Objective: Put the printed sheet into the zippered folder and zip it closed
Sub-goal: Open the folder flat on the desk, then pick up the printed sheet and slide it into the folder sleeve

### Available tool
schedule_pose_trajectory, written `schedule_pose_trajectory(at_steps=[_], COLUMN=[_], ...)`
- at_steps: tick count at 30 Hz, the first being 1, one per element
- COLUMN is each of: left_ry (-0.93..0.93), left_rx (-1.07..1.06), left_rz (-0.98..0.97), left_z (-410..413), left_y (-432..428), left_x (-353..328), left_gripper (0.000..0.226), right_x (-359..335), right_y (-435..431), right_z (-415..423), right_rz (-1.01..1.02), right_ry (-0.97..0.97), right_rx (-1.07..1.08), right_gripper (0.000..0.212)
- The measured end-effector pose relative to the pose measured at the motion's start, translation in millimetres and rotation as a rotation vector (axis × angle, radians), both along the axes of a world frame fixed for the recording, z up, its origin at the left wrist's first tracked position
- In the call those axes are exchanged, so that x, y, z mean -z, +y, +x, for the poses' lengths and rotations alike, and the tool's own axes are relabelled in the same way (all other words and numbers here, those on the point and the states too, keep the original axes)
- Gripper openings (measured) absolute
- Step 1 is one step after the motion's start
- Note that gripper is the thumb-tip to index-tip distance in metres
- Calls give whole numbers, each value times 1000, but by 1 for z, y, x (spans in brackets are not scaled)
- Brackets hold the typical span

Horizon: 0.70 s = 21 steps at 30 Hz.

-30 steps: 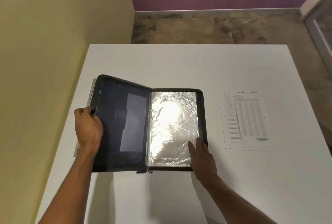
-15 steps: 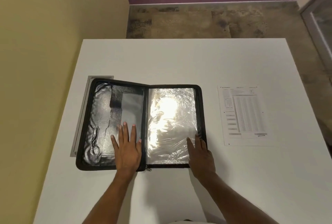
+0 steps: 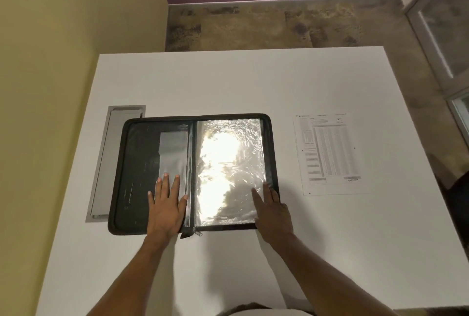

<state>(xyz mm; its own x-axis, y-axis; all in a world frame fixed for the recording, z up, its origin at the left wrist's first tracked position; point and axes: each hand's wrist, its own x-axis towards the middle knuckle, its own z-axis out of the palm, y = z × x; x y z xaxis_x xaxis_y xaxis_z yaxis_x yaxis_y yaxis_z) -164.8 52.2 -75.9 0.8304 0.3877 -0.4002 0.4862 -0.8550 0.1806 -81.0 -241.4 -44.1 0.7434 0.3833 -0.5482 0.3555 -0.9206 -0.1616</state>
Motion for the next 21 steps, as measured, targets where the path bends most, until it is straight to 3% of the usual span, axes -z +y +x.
schedule_pose_trajectory(at_steps=[8, 14, 21], left_ry=[-47, -241, -280], left_rx=[-70, -14, -39], left_rz=[61, -45, -279], left_z=[21, 67, 145], left_y=[-50, -147, -273], left_x=[-22, -42, -43], left_gripper=[63, 69, 62], right_x=[-6, -18, -15], right_y=[-35, -89, -177], right_z=[9, 53, 131], right_rz=[153, 211, 248], right_ry=[-103, -199, -220], right_rx=[13, 86, 295], right_gripper=[80, 79, 74])
